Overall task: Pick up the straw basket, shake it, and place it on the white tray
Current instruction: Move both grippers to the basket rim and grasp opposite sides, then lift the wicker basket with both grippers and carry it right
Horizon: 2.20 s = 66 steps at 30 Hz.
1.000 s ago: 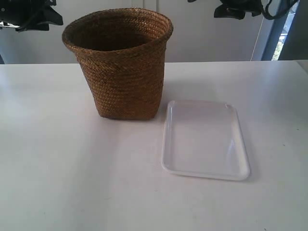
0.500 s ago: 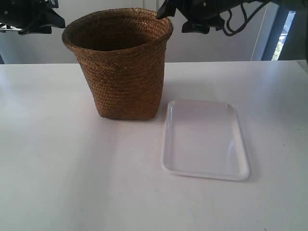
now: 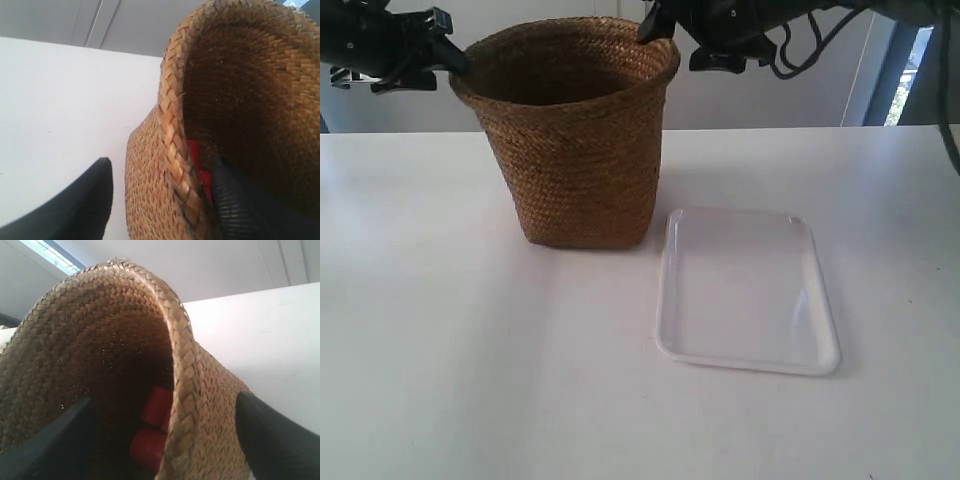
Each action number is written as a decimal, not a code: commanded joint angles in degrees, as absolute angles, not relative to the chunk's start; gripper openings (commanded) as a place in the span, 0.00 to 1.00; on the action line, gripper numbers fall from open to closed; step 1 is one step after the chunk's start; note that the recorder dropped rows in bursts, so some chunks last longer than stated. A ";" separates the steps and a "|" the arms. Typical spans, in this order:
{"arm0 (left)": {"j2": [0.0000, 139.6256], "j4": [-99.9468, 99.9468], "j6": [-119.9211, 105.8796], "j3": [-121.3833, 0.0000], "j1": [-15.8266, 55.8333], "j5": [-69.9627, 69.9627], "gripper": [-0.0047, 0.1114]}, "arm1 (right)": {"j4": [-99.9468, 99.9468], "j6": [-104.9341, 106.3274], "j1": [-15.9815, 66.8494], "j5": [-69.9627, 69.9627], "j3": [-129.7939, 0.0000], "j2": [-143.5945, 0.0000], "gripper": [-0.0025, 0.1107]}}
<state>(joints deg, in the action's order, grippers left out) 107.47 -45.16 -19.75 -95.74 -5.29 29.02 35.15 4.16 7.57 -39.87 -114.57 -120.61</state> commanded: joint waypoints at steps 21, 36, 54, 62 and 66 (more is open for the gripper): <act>110.79 -46.97 -21.25 -98.56 -2.53 28.96 0.57 | 34.31 2.33 7.62 -38.90 -114.76 -124.20 0.59; 112.47 -48.25 -21.01 -99.38 -0.93 28.49 0.16 | 33.96 7.77 8.59 -39.86 -115.99 -124.65 0.03; 102.15 -44.26 -20.38 -96.08 0.18 30.43 0.04 | 16.13 1.27 10.51 -37.91 -104.37 -109.84 0.02; 93.60 -41.45 -20.96 -85.80 5.40 24.51 0.04 | 14.66 -2.12 15.69 -30.61 -90.59 -101.04 0.02; 88.90 -41.45 -20.96 -82.02 7.42 23.06 0.04 | 13.71 -2.38 18.46 -26.24 -83.88 -96.92 0.02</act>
<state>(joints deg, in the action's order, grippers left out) 93.10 -40.38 -19.01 -83.89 5.84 23.37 15.37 -3.58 16.47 -30.06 -87.53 -100.20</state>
